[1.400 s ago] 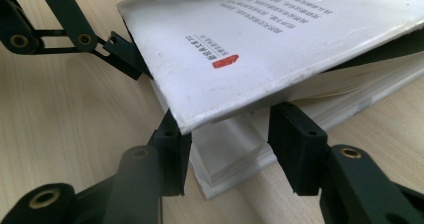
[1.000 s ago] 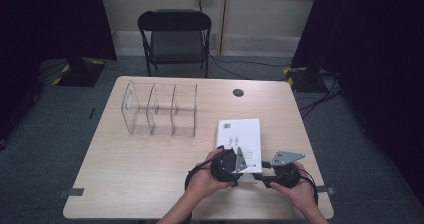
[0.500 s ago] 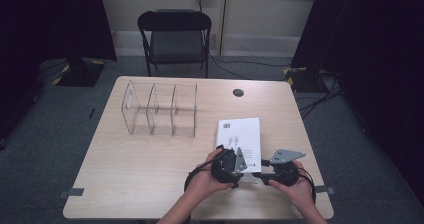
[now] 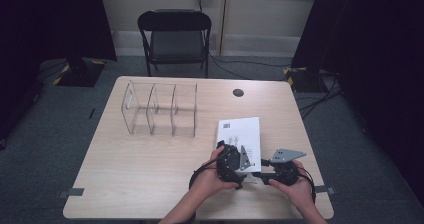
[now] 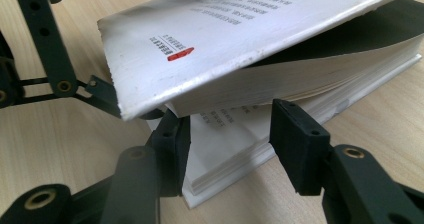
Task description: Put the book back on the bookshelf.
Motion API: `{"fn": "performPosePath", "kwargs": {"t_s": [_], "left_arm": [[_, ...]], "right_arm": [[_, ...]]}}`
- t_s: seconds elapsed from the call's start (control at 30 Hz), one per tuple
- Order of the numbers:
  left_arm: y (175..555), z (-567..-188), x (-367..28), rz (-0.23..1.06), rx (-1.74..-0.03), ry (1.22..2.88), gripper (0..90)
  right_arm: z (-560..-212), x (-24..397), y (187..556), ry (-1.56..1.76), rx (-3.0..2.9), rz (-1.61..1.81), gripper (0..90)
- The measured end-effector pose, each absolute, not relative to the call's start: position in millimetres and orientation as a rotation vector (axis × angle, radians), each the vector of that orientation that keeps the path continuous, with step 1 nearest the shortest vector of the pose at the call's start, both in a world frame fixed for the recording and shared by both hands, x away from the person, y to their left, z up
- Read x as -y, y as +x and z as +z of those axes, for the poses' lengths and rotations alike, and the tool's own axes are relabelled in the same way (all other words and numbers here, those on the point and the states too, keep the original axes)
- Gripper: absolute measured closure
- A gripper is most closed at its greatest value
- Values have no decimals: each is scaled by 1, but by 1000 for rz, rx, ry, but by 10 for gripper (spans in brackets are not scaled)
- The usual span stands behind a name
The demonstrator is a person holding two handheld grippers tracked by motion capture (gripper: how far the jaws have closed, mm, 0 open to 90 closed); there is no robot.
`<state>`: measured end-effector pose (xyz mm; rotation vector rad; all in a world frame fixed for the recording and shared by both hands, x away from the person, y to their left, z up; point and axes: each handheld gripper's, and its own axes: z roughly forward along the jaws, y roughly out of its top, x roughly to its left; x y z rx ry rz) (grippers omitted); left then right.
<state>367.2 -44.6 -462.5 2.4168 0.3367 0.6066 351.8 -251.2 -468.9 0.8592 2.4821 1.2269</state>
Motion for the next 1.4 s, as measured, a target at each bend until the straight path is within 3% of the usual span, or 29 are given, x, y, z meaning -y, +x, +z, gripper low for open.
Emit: {"fn": "performPosePath", "kwargs": {"t_s": [0.37,0.5,0.67,0.77,1.4], "left_arm": [[369,-459,45,617,-323,2427,65],[362,-452,47,661,-192,2459,226],[362,-442,50,653,-142,2528,307],[363,-436,49,641,-131,2554,329],[386,-400,45,486,-150,2627,385]], "right_arm": [[-469,251,352,855,-2482,1226,513],[-470,252,352,862,-2477,1232,508],[-468,251,351,799,-2467,1268,403],[-469,253,349,734,-2466,1275,341],[-481,249,339,504,-2438,1232,259]]}}
